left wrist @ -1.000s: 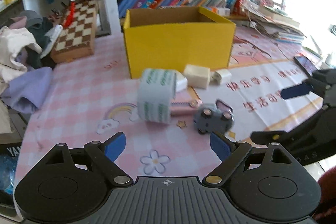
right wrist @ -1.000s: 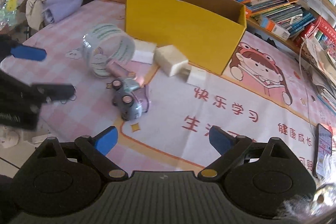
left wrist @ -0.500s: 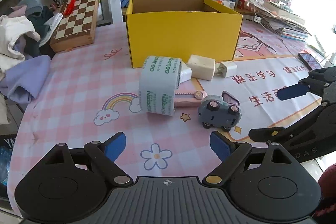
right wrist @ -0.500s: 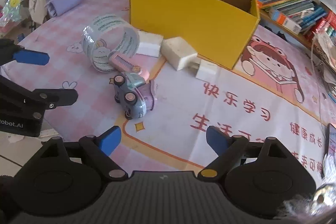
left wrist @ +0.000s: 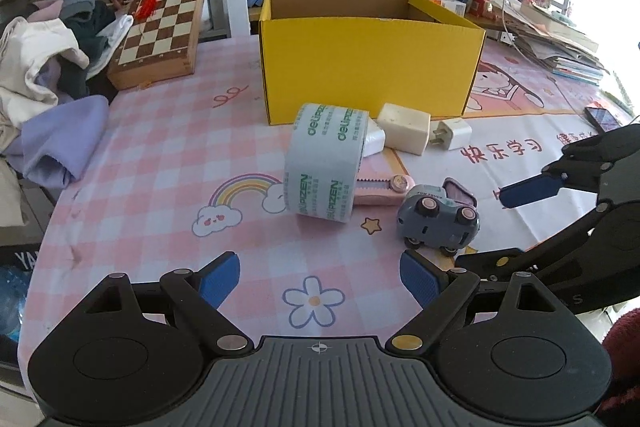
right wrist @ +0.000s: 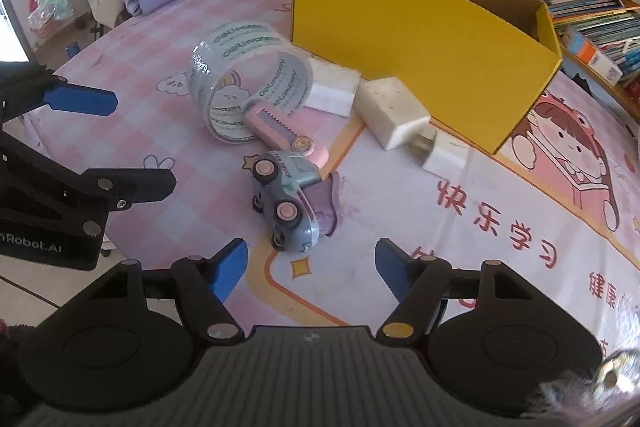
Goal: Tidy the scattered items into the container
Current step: 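Grasp the toy car with the right tool while the left tool grasps the clear tape roll, then carry the tape roll with the left tool while the right tool carries the car over the box, then open both tools to drop the tape roll and toy car into the box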
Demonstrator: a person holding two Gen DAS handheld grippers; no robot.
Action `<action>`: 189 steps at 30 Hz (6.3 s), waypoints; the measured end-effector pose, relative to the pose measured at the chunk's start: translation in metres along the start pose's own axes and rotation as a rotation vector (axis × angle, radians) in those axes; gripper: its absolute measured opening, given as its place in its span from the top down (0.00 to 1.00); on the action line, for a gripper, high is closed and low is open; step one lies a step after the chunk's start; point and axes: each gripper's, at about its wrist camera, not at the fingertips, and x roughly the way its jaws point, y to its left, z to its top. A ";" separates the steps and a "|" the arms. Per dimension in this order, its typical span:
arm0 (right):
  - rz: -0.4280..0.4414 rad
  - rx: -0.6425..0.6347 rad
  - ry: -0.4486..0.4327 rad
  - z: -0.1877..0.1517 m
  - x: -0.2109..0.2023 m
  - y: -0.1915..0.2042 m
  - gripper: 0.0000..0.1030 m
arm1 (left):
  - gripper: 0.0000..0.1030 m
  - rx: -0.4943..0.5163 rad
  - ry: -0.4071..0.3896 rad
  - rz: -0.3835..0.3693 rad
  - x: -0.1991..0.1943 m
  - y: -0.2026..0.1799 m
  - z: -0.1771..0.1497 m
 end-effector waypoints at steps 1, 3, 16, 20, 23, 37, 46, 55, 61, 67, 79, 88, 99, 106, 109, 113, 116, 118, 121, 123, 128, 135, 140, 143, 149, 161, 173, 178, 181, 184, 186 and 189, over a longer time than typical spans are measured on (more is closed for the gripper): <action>0.005 -0.004 -0.002 0.001 0.001 0.000 0.33 | 0.13 0.000 -0.002 0.003 0.000 0.000 0.001; 0.012 -0.011 -0.001 0.003 0.004 0.001 0.33 | 0.13 0.000 -0.005 0.008 0.001 0.000 0.002; 0.068 -0.029 0.002 0.020 0.021 -0.006 0.43 | 0.13 -0.005 0.003 0.041 0.011 0.008 0.013; 0.089 -0.033 0.003 0.024 0.025 -0.005 0.44 | 0.13 0.003 0.010 0.047 0.011 0.008 0.014; 0.100 -0.039 0.011 0.026 0.029 -0.004 0.48 | 0.13 0.002 0.014 0.050 0.012 0.009 0.014; 0.052 0.004 0.010 0.017 0.022 -0.027 0.58 | 0.14 -0.019 0.011 0.013 0.032 0.006 0.026; 0.007 0.039 0.017 0.008 0.016 -0.044 0.58 | 0.22 -0.020 0.006 -0.001 0.048 -0.001 0.035; -0.006 0.057 0.025 0.001 0.014 -0.052 0.58 | 0.59 -0.053 0.009 0.026 0.052 -0.001 0.034; -0.005 0.065 0.023 -0.002 0.013 -0.053 0.58 | 0.60 -0.108 -0.049 0.057 0.039 0.006 0.038; -0.008 0.067 0.018 -0.006 0.009 -0.053 0.58 | 0.72 -0.176 -0.106 0.071 0.024 0.015 0.044; -0.008 0.081 0.020 -0.008 0.006 -0.051 0.58 | 0.96 -0.229 -0.130 0.056 0.015 0.025 0.043; -0.018 0.090 0.008 -0.010 0.001 -0.048 0.58 | 0.96 -0.259 -0.123 0.034 0.011 0.030 0.037; -0.016 0.155 -0.028 -0.009 -0.016 -0.056 0.58 | 0.96 -0.216 -0.096 -0.031 0.007 0.026 0.035; -0.003 0.180 -0.048 -0.004 -0.033 -0.059 0.58 | 0.96 -0.159 -0.094 -0.088 0.004 0.017 0.038; 0.002 0.165 -0.059 0.001 -0.039 -0.058 0.58 | 0.96 -0.146 -0.105 -0.106 0.002 0.014 0.042; 0.012 0.133 -0.073 0.010 -0.047 -0.056 0.58 | 0.96 -0.134 -0.118 -0.129 0.001 0.011 0.047; 0.012 0.109 -0.088 0.018 -0.053 -0.058 0.58 | 0.96 -0.128 -0.134 -0.138 0.000 0.008 0.052; 0.012 0.106 -0.101 0.025 -0.055 -0.060 0.58 | 0.96 -0.130 -0.146 -0.141 0.000 0.008 0.057; 0.015 0.099 -0.124 0.036 -0.059 -0.067 0.58 | 0.96 -0.133 -0.167 -0.143 -0.001 0.007 0.067; 0.021 0.092 -0.140 0.045 -0.062 -0.073 0.58 | 0.96 -0.133 -0.186 -0.142 -0.001 0.007 0.076; 0.025 0.071 -0.192 0.069 -0.071 -0.090 0.58 | 0.96 -0.118 -0.243 -0.129 -0.001 0.008 0.107; 0.022 0.058 -0.255 0.101 -0.074 -0.125 0.58 | 0.96 -0.085 -0.290 -0.094 0.011 0.006 0.149; 0.028 0.041 -0.281 0.122 -0.067 -0.150 0.58 | 0.96 -0.053 -0.297 -0.066 0.026 0.002 0.176; 0.031 0.024 -0.281 0.135 -0.058 -0.162 0.58 | 0.96 -0.034 -0.291 -0.045 0.038 -0.001 0.192; 0.044 -0.013 -0.249 0.157 -0.028 -0.180 0.58 | 0.95 -0.022 -0.269 -0.019 0.064 -0.002 0.222; 0.094 -0.176 -0.094 0.193 0.047 -0.188 0.58 | 0.95 0.035 -0.165 0.071 0.133 0.004 0.264; 0.135 -0.348 0.022 0.207 0.096 -0.181 0.58 | 0.95 0.082 -0.025 0.136 0.198 0.004 0.271; 0.153 -0.422 0.045 0.208 0.103 -0.172 0.58 | 0.94 0.131 0.017 0.126 0.205 -0.001 0.273; 0.169 -0.449 0.065 0.206 0.110 -0.166 0.58 | 0.92 0.131 0.044 0.129 0.209 -0.001 0.273; 0.183 -0.444 0.093 0.204 0.118 -0.162 0.58 | 0.91 0.131 0.072 0.130 0.213 -0.001 0.273; 0.194 -0.422 0.111 0.206 0.121 -0.165 0.58 | 0.89 0.139 0.082 0.134 0.214 -0.003 0.274; 0.200 -0.422 0.112 0.206 0.121 -0.165 0.58 | 0.88 0.148 0.098 0.136 0.217 -0.005 0.274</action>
